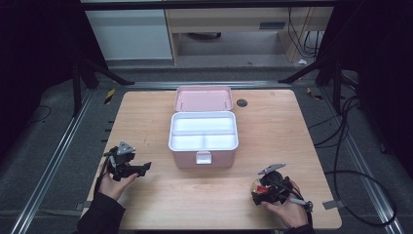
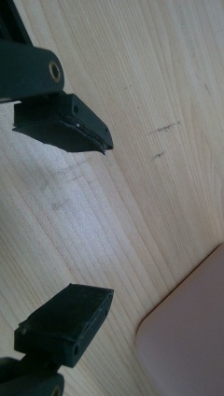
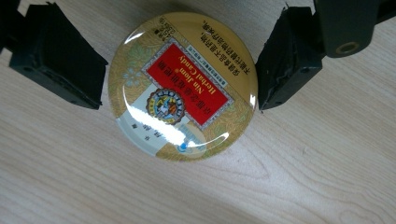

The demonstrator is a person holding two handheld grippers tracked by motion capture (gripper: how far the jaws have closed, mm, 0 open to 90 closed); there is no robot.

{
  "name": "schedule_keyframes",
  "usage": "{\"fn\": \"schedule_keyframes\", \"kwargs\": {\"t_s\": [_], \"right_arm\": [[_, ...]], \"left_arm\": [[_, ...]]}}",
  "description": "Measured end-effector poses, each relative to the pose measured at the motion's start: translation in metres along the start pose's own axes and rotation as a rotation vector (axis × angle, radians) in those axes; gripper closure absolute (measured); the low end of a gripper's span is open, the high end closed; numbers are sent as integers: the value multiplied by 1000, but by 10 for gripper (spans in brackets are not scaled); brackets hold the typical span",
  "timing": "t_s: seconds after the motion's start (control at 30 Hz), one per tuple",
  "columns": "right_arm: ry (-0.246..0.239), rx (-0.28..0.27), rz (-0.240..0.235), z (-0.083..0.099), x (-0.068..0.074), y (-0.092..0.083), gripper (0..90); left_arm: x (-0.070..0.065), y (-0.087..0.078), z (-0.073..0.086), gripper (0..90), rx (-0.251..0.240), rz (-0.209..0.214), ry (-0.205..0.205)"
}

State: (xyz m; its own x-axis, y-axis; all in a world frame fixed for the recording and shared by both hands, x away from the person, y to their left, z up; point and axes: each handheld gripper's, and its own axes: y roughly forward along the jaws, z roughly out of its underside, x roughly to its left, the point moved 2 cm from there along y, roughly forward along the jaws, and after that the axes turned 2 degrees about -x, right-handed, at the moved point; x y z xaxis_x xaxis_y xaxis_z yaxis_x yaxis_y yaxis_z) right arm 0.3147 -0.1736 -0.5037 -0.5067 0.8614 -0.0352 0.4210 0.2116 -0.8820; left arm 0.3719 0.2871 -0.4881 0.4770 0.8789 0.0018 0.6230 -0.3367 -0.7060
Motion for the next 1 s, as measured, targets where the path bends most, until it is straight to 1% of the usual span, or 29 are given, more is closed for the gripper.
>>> {"fn": "schedule_keyframes", "kwargs": {"t_s": [0.07, 0.13, 0.37, 0.63, 0.8, 0.87, 0.93, 0.97, 1.0], "right_arm": [[0, 4, 0, 0, 0, 1, 169], [-6, 27, -4, 0, 1, 3, 189], [4, 40, -8, -2, 2, 5, 197], [-6, 63, -1, -4, 3, 8, 198], [-9, 78, -10, -6, 2, 9, 201], [-2, 88, -11, -7, 2, 9, 203], [-15, 94, -6, -8, 1, 8, 204], [-18, 91, -3, -8, 0, 8, 205], [-9, 85, -1, -9, -3, 6, 205]], "left_arm": [[0, 0, 0, 232, 2, -1, 1], [-1, 1, 0, 231, 9, 0, 4], [-1, 3, 1, 231, 19, 3, 10], [-2, 4, 1, 231, 26, 5, 13], [-3, 5, 1, 231, 33, 7, 18], [-4, 5, 1, 231, 34, 9, 20], [-4, 5, 1, 232, 32, 9, 20], [-4, 5, 1, 232, 30, 10, 19], [-4, 5, 1, 233, 29, 10, 18]]}}
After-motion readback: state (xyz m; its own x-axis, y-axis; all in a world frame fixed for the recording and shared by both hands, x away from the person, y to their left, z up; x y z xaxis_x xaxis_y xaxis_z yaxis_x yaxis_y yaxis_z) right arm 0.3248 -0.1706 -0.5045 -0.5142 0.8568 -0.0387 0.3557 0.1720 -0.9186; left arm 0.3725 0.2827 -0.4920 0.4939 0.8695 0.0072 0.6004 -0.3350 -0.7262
